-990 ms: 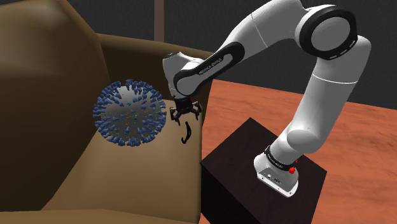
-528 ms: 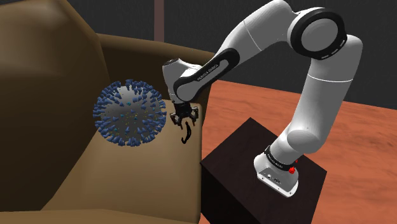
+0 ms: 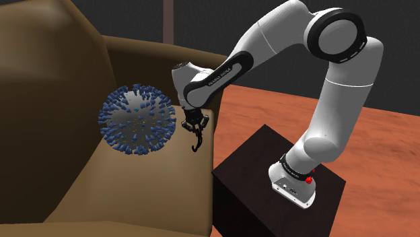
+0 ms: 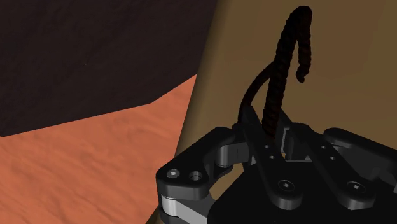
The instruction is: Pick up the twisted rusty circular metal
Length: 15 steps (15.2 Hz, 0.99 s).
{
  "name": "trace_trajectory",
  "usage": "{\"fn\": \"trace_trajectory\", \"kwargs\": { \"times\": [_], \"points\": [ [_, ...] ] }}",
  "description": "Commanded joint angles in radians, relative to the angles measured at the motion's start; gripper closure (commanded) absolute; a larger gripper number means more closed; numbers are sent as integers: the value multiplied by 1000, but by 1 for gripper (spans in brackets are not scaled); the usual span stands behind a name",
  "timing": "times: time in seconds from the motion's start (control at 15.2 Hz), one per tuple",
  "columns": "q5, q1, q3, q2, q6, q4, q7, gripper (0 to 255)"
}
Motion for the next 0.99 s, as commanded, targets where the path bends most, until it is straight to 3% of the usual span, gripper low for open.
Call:
{"fn": "trace_trajectory", "kwargs": {
  "times": [0.0, 0.92],
  "points": [
    [0, 0, 0, 1, 0, 1, 1, 255],
    [65, -19, 25, -143, -162, 30, -42, 255]
  ]
}}
